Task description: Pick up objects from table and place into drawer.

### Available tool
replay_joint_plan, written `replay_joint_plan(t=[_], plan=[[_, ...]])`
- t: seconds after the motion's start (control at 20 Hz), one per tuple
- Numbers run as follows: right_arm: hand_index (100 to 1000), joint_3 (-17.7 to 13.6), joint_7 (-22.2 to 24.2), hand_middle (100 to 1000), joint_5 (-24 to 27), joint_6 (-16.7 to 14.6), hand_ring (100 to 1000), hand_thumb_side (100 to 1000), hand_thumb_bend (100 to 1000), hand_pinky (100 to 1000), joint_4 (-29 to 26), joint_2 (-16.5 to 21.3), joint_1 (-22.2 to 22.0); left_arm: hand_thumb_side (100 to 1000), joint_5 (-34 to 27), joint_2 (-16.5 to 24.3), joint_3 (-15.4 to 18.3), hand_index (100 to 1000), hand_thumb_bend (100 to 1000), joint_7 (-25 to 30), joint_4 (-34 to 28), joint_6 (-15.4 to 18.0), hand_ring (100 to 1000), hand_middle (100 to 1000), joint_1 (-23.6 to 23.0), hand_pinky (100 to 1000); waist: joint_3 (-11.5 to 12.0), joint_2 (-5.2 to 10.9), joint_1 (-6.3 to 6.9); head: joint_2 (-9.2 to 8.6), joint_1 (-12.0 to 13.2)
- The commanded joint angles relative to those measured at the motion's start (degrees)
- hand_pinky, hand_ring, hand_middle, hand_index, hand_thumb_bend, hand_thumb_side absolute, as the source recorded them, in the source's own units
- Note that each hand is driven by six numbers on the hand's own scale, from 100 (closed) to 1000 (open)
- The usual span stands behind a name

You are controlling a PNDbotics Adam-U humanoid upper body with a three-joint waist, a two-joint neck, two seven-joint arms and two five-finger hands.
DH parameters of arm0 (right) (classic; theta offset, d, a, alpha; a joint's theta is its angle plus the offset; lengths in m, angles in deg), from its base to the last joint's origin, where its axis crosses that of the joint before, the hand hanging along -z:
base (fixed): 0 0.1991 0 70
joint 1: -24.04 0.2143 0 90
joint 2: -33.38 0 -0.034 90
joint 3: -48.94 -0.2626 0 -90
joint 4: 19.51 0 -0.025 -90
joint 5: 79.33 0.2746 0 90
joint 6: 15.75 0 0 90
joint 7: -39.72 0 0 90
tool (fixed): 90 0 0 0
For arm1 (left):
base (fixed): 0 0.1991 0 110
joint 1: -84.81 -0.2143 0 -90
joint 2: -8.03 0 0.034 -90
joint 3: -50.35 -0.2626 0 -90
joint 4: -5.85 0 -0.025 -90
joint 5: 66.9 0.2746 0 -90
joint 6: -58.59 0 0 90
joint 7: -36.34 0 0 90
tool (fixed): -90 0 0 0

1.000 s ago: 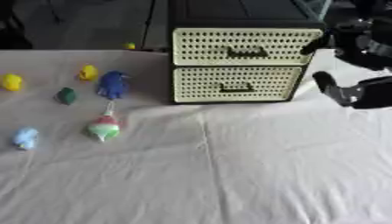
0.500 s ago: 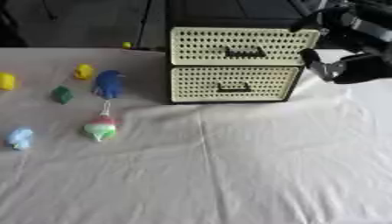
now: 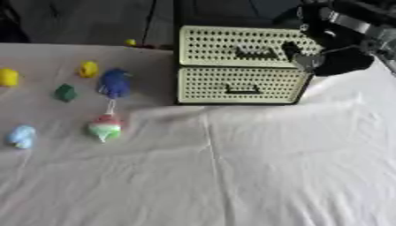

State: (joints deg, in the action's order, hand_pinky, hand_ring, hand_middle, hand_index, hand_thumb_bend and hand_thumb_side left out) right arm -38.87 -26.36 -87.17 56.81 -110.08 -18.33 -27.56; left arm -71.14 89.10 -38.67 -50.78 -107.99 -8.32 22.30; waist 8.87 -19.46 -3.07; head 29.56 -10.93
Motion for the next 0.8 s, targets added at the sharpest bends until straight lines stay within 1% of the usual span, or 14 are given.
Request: replay_joint_plan(t=[0.05,0.15,0.35,0.65,0.8], plan=[[856,-0.31,0.93,100,0.47,0.33,100,383,100,128,1.18,0.66,1.52,858,-0.28,0.2,-0.06,904,100,0.23,-0.76,0.07,742,672,1.0,693,0.25,0.86,0.01,-0.75,-0.37],[854,-0.32,0.66,100,-0.61,1.04,100,374,100,127,2.24,0.15,2.17,858,-0.3,0.1,-0.02,904,100,0.19,-0.76,0.09,742,672,1.03,693,0.51,0.72,0.12,-0.85,-0.51],[846,0.17,-1.23,100,-5.42,3.62,100,364,100,126,3.89,-1.47,4.14,857,-0.41,-0.15,-0.11,904,100,0.27,-0.76,0.06,742,672,1.06,693,0.64,0.72,0.45,-0.95,-0.78],[833,1.18,-4.1,100,-13.62,7.45,100,319,100,118,5.49,-3.33,6.43,856,-0.65,-0.36,-0.22,904,100,0.48,-0.76,-0.03,743,672,0.86,693,0.71,1.17,0.91,-1.68,-2.88],[826,1.59,-4.8,100,-16.46,8.61,100,307,100,116,5.51,-3.77,6.67,857,-0.75,-0.44,-0.25,904,100,0.56,-0.76,-0.09,743,672,0.86,693,0.67,1.19,0.93,-2.19,-3.24]])
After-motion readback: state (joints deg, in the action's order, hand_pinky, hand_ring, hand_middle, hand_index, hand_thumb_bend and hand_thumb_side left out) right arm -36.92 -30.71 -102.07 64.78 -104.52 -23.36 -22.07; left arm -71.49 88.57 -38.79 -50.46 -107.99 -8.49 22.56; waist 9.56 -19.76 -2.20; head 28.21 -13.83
